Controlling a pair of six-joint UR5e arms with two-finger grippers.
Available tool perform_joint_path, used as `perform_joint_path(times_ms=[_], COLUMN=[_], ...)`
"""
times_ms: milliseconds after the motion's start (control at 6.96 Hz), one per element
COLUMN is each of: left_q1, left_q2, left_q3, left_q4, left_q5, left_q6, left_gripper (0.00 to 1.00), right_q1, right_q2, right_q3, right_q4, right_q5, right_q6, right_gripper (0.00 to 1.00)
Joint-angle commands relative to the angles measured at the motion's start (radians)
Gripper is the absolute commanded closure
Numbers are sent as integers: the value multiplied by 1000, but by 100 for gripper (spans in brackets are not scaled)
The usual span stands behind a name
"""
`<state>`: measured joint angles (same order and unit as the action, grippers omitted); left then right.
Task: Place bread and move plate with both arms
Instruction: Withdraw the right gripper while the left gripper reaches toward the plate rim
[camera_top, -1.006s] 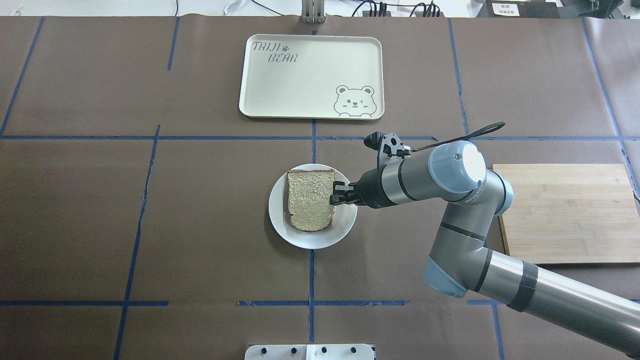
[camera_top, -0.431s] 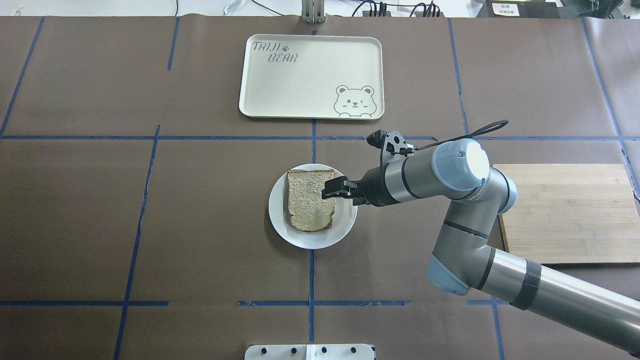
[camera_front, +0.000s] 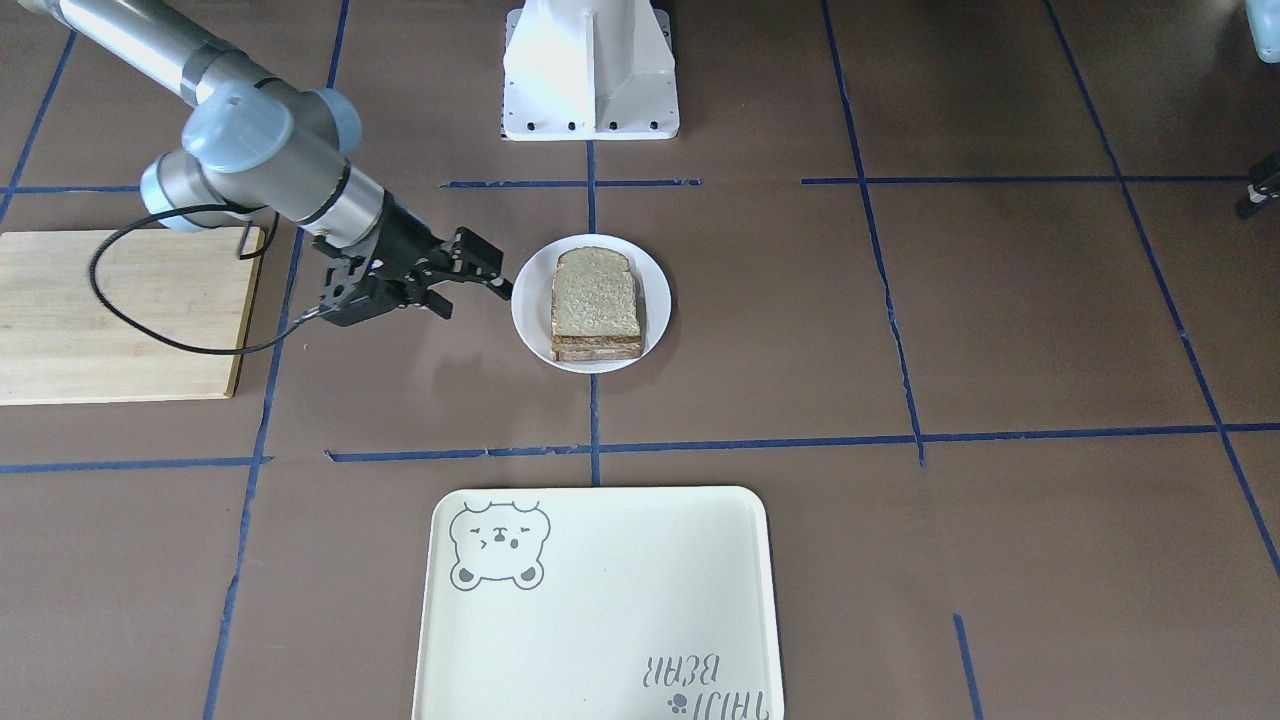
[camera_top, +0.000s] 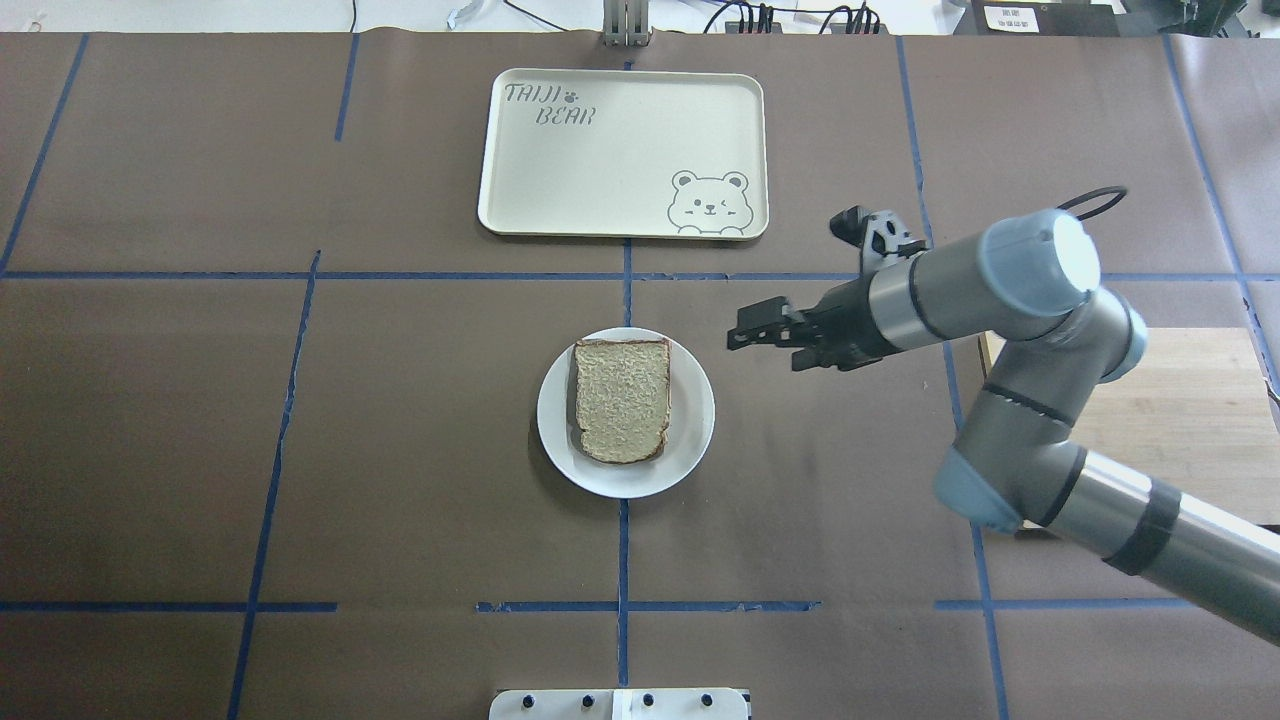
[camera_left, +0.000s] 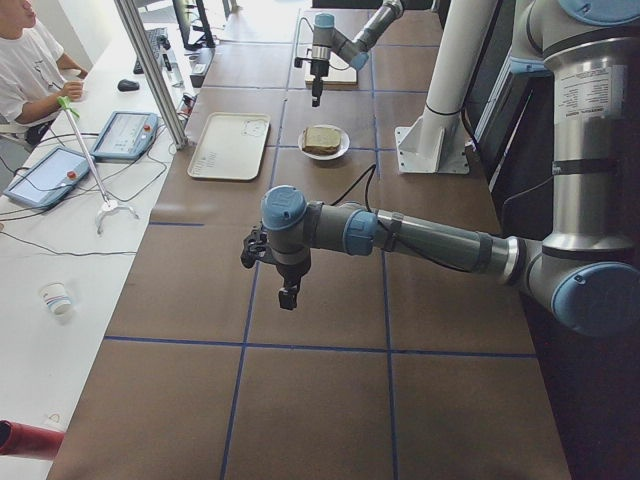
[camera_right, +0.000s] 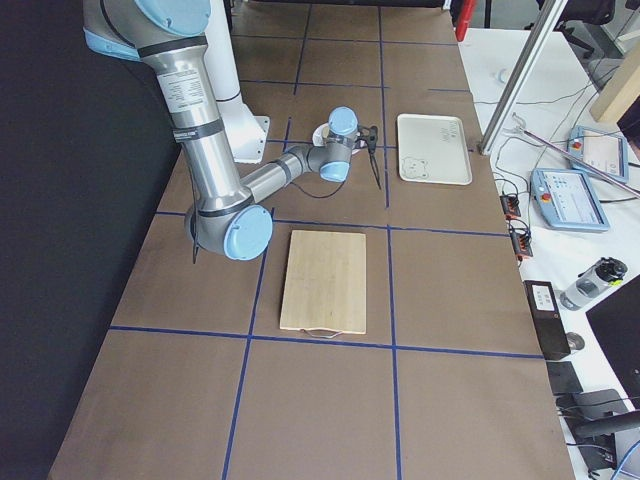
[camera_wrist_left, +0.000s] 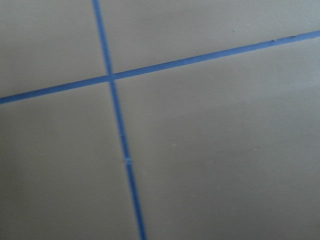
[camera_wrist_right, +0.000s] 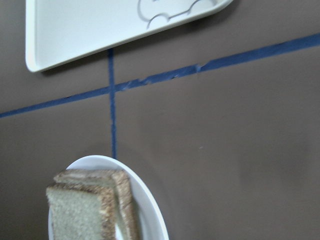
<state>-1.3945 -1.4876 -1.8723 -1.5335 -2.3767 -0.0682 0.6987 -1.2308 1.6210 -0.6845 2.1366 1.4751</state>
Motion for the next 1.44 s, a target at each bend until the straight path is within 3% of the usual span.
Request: perform_joint_path(times_ms=[0,288,575,719,862,1006,1150,1294], left_q1=[116,283,449,488,594,726,812,843], left_q2=[-36,-91,-175,-265,-316,-332,-336,-336], left_q3=[-8,-5,11,53,68,70,77,117], left_q4=[-129,-408,-651,-727,-800,-877,-978,-1096], left_q5=[-77,-110,-27,-19,93,313,447,515], left_q6=[-273,-750,-1191,-1411,-1532,-1621,-1701,-1732], left_gripper=[0,0,0,1,2,6,8,14], right_q1=[146,238,324,378,413,427,467,516], right_q2=[-91,-201,-310,-353,-392,-427,-441,-441], right_q3=[16,39,53,54,54,45,53,53], right_q4=[-10,-10,-10,-10,-12,-15,-109,-207], right_q5=[127,173,205,238,256,247,240,240], right_q6=[-4,-141,-264,-316,-369,-443,-596,-763], right_gripper=[0,0,0,0,0,0,0,0])
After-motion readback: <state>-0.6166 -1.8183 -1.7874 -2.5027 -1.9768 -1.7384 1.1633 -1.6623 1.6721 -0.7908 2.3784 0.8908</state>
